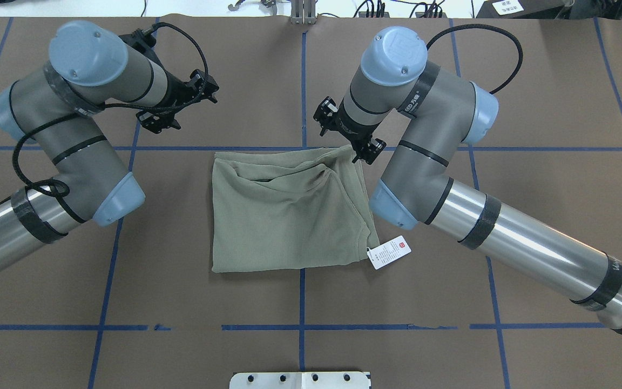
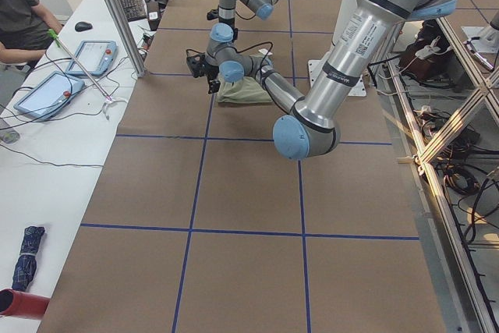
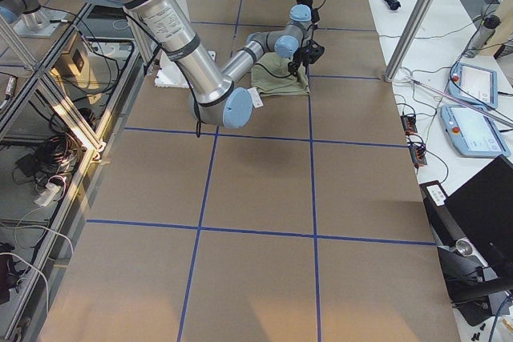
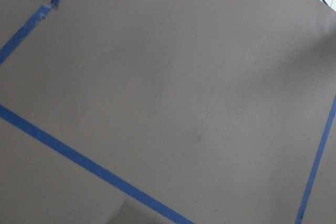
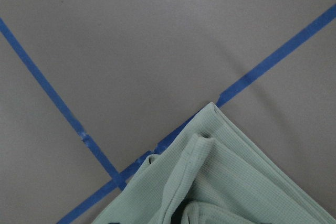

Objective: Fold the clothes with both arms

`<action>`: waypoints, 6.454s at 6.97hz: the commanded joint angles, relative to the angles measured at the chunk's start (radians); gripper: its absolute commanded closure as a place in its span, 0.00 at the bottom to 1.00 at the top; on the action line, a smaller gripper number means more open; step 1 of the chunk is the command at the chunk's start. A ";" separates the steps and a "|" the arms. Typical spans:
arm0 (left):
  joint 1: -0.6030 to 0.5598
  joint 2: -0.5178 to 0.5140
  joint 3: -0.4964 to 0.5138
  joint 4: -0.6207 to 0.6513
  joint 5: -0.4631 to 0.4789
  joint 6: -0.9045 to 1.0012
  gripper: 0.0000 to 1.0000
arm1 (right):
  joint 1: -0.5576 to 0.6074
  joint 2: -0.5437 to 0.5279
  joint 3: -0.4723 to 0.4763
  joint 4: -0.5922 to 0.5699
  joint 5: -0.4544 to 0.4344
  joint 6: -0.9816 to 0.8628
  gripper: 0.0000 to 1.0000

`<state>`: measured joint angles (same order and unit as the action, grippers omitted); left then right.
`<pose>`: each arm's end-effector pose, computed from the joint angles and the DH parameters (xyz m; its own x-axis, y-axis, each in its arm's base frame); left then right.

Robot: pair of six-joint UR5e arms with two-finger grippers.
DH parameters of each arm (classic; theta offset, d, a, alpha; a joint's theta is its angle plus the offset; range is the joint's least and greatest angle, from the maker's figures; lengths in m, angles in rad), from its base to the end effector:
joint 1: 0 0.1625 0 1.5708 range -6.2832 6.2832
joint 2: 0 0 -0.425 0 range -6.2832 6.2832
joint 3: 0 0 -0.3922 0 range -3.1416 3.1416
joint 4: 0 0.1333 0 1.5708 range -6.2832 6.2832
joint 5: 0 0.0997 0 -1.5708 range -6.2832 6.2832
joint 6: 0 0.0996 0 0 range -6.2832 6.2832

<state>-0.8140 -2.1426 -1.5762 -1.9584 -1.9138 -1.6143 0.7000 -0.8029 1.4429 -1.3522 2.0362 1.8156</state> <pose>0.4029 -0.5720 0.2774 0.3692 -0.4506 -0.8128 0.5114 0.8288 -0.2271 -0.5107 -0.5460 0.2167 0.4084 0.6271 0.6633 -0.4276 0.7734 -0.4680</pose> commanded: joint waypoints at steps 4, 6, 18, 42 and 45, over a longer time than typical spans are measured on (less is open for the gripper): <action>-0.141 0.147 -0.048 0.001 -0.088 0.390 0.01 | -0.152 0.077 0.016 -0.115 -0.069 -0.407 0.00; -0.159 0.162 -0.051 -0.004 -0.129 0.395 0.01 | -0.162 0.204 -0.227 -0.119 -0.122 -0.614 0.00; -0.497 0.303 -0.028 0.035 -0.248 1.110 0.00 | 0.457 -0.185 0.058 -0.297 0.128 -1.457 0.00; -0.755 0.604 -0.114 0.340 -0.375 1.574 0.00 | 0.869 -0.783 0.177 -0.277 0.334 -1.886 0.00; -0.755 0.604 -0.114 0.340 -0.376 1.574 0.00 | 0.869 -0.780 0.182 -0.277 0.334 -1.850 0.00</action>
<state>-1.5693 -1.5386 -1.6900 -1.6183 -2.2898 -0.0391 1.5692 -1.5844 1.6241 -1.6291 2.3700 -0.0626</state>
